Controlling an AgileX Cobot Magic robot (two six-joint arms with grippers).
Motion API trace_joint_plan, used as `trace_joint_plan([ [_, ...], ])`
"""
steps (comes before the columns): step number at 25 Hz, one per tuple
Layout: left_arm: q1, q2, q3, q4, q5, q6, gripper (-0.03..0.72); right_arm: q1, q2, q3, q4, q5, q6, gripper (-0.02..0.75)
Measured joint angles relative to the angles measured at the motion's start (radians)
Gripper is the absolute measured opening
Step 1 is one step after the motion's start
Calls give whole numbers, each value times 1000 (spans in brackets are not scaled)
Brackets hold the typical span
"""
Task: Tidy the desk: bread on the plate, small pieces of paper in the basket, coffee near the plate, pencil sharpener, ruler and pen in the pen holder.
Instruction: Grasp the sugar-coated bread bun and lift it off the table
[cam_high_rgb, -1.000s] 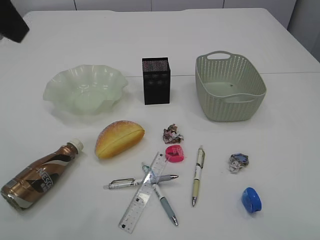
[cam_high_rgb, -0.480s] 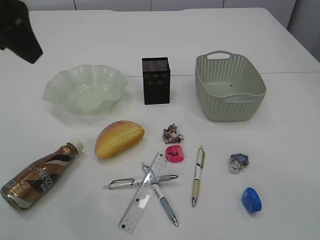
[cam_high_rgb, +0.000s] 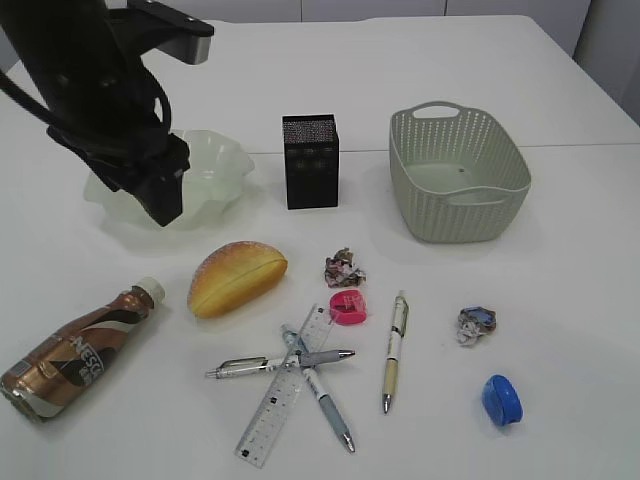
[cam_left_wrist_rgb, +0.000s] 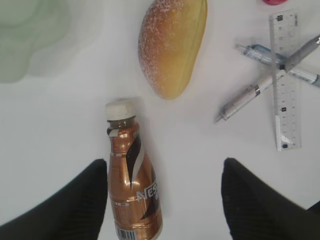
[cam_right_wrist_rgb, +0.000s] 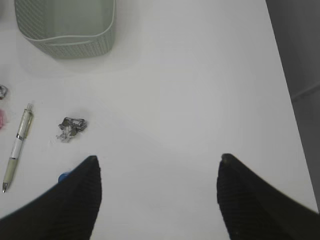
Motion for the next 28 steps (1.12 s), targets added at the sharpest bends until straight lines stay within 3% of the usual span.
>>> trace_joint_plan([
  [9,-2,147,-163,-30,-26,0,530,0,2,0,-1,0,14,560],
  [28,-2,323,-173,-37,-197,0,554,0,2,0,-42,0,32,559],
])
